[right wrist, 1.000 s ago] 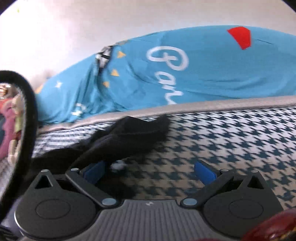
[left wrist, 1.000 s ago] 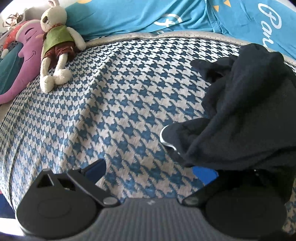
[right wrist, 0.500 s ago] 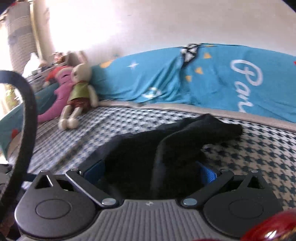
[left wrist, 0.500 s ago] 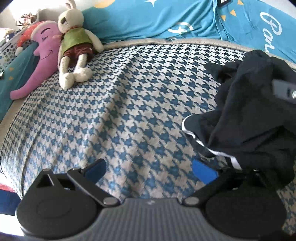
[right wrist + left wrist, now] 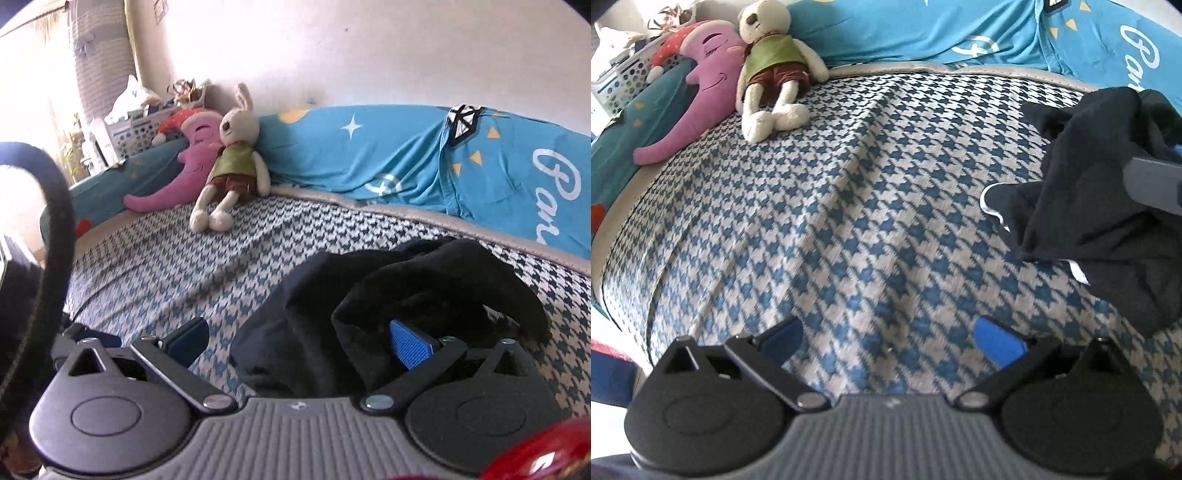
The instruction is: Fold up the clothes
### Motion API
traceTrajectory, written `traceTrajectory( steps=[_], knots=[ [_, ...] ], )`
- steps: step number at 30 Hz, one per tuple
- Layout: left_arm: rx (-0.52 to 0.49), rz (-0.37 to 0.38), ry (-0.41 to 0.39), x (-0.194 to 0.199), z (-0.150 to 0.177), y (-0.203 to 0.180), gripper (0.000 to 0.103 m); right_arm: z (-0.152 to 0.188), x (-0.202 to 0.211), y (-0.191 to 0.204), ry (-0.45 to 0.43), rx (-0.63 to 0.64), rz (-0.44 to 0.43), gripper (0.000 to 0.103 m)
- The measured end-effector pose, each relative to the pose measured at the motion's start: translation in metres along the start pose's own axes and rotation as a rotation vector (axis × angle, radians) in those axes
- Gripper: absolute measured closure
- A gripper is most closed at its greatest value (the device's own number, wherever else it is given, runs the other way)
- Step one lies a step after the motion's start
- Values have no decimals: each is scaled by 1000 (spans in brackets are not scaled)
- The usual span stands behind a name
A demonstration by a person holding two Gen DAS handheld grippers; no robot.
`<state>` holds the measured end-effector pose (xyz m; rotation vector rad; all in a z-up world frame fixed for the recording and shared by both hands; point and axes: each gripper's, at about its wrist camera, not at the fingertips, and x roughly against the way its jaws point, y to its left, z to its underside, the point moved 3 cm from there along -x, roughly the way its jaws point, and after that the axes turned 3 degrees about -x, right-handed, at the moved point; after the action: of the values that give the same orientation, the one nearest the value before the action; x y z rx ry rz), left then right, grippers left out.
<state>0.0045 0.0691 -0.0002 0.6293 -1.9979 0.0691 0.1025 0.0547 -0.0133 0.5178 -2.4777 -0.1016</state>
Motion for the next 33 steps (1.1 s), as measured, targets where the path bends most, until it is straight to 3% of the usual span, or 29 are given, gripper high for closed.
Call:
traceTrajectory(
  steps=[11,33],
  knots=[
    [9,21,20,3,18,0,0,31,-7,28,145,102,164,0],
    [21,77,35,23,40,-5,0,58,51,53,217,-34,311,0]
  ],
)
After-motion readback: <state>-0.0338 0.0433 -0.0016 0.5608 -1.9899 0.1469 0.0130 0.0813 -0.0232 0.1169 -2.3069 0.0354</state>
